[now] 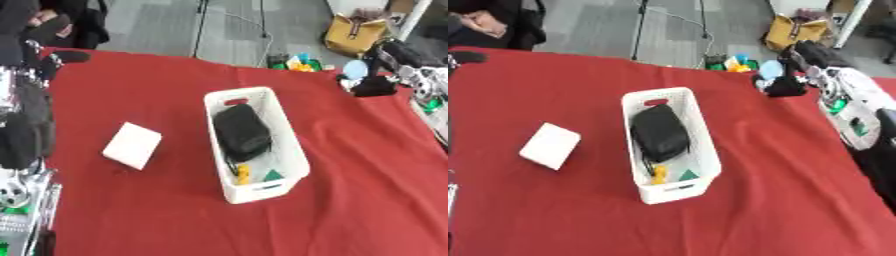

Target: Pick up objects on the table and place them in the box.

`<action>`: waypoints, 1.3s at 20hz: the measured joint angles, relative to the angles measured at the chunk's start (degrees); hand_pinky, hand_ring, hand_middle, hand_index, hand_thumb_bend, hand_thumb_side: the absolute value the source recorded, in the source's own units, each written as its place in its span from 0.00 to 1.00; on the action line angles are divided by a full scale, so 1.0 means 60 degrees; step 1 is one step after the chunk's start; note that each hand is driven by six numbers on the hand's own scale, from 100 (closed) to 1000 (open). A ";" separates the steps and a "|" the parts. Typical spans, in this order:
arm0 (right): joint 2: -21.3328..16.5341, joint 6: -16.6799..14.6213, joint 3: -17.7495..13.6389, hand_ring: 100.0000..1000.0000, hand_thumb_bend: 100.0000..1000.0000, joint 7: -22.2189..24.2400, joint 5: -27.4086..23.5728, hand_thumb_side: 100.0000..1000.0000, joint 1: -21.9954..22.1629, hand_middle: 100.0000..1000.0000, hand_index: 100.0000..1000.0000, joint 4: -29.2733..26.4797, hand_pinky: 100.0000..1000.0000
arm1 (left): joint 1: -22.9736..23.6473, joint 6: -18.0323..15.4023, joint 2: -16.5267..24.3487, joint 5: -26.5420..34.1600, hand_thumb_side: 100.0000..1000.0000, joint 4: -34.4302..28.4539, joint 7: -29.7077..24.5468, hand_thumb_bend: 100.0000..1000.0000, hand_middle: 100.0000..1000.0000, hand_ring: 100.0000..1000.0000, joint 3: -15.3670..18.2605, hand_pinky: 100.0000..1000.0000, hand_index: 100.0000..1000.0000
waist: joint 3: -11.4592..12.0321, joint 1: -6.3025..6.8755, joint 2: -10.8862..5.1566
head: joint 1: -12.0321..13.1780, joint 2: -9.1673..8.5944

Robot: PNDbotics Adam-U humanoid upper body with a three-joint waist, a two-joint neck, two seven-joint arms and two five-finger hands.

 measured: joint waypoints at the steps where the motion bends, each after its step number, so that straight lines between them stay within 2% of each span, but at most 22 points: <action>1: -0.0024 -0.0001 0.0051 0.63 0.23 0.0101 -0.0024 0.47 -0.0004 0.32 0.43 -0.0144 0.76 | 0.0000 0.0002 0.0001 0.0001 1.00 0.0000 0.0002 0.00 1.00 0.85 0.0000 0.62 0.90 | 0.0001 -0.0003 -0.0036 | -0.0003 0.0048; 6: -0.0105 0.0056 0.0241 0.63 0.23 0.0571 -0.0136 0.47 -0.0008 0.32 0.43 -0.0646 0.76 | -0.0002 0.0028 0.0001 0.0007 1.00 0.0000 0.0028 0.00 1.00 0.85 0.0001 0.62 0.90 | 0.0014 0.0000 -0.0100 | -0.0010 0.0221; 18: -0.0199 0.0118 0.0692 0.63 0.23 0.1373 -0.0438 0.47 -0.0083 0.32 0.43 -0.2000 0.76 | -0.0028 0.0068 0.0002 0.0008 1.00 0.0000 0.0114 0.00 1.00 0.85 0.0005 0.61 0.90 | 0.0074 0.0027 -0.0341 | 0.0008 0.0402; 25: -0.0084 0.0270 0.0866 0.63 0.24 0.1624 -0.0501 0.46 -0.0208 0.32 0.43 -0.2450 0.76 | -0.0054 0.0075 0.0002 0.0006 1.00 0.0000 0.0249 0.00 1.00 0.85 0.0010 0.61 0.90 | 0.0088 0.0174 -0.0375 | -0.0015 0.0408; 26: -0.0008 0.0282 0.0884 0.63 0.27 0.1636 -0.0472 0.47 -0.0229 0.32 0.43 -0.2454 0.76 | -0.0060 0.0066 0.0002 0.0004 1.00 0.0000 0.0267 0.00 1.00 0.85 0.0011 0.61 0.90 | 0.0088 0.0185 -0.0375 | -0.0031 0.0408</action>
